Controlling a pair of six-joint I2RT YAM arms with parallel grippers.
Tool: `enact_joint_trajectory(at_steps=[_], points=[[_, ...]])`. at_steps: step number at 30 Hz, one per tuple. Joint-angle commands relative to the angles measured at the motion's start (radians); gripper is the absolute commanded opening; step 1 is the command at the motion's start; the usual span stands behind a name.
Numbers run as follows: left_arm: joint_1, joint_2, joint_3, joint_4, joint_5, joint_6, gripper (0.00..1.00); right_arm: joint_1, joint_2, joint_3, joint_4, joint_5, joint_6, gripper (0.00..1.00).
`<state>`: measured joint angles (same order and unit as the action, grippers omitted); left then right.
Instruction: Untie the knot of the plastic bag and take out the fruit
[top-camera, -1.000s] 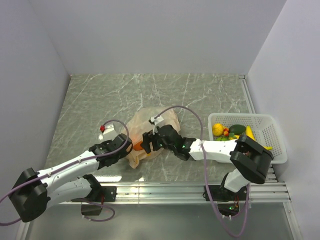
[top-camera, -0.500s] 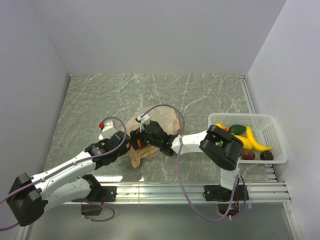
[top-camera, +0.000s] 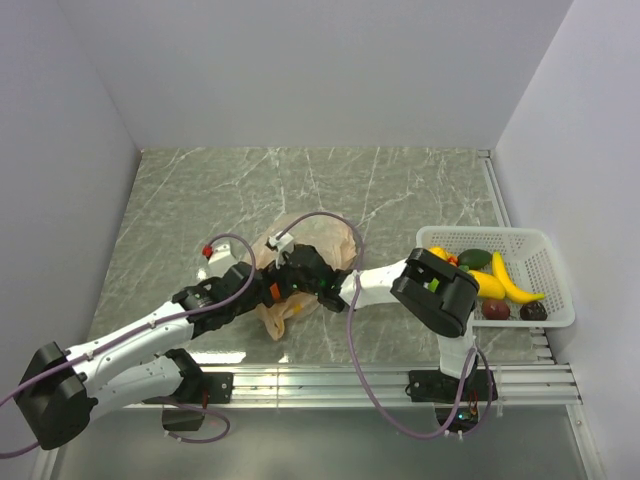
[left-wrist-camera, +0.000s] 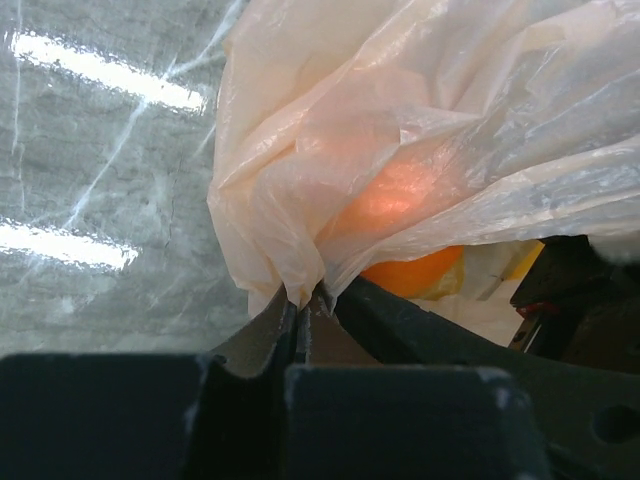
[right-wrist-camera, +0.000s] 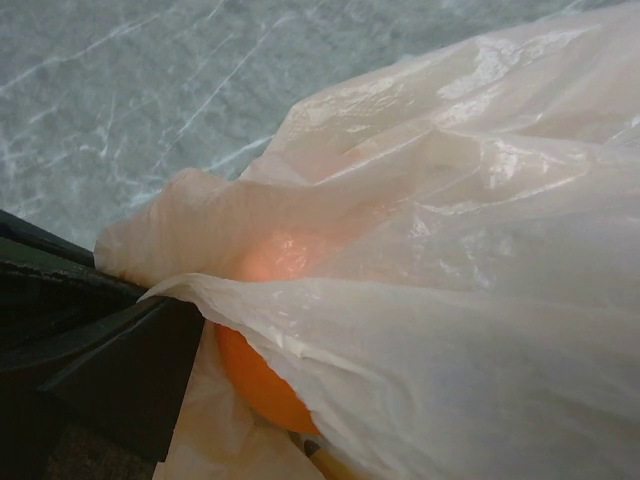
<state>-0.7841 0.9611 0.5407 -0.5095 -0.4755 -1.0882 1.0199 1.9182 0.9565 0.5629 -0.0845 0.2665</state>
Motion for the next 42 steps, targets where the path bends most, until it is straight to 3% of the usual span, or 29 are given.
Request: enact_joint_trajectory(at_steps=[1, 4, 13, 16, 24, 27, 33, 40, 42], points=[[0.003, 0.001, 0.004, 0.043, 0.006, 0.011, 0.0, 0.006, 0.021, 0.021, -0.035, -0.127, -0.01, 0.97], [0.003, -0.013, 0.001, 0.032, 0.0, 0.007, 0.01, 0.005, 0.022, 0.007, -0.006, -0.094, -0.003, 0.94], [0.006, -0.044, 0.021, -0.015, -0.052, 0.016, 0.0, 0.0, -0.203, -0.123, -0.038, 0.026, -0.062, 0.47], [0.011, -0.042, 0.044, -0.033, -0.072, 0.034, 0.01, -0.001, -0.315, -0.17, -0.104, 0.055, -0.085, 0.38], [0.017, -0.033, 0.11, -0.061, -0.08, 0.088, 0.0, -0.001, -0.642, -0.217, -0.345, 0.118, -0.127, 0.36], [0.019, -0.033, 0.133, -0.07, -0.072, 0.106, 0.01, -0.006, -0.789, -0.223, -0.423, 0.259, -0.139, 0.36], [0.019, -0.015, 0.15, -0.051, -0.045, 0.146, 0.01, -0.089, -1.06, -0.243, -0.633, 0.725, -0.083, 0.39], [0.019, 0.019, 0.202, -0.015, 0.017, 0.211, 0.01, -0.554, -1.286, -0.317, -0.84, 0.827, 0.142, 0.4], [0.019, 0.021, 0.211, 0.0, 0.046, 0.226, 0.0, -0.624, -1.297, -0.351, -0.859, 0.836, 0.16, 0.41]])
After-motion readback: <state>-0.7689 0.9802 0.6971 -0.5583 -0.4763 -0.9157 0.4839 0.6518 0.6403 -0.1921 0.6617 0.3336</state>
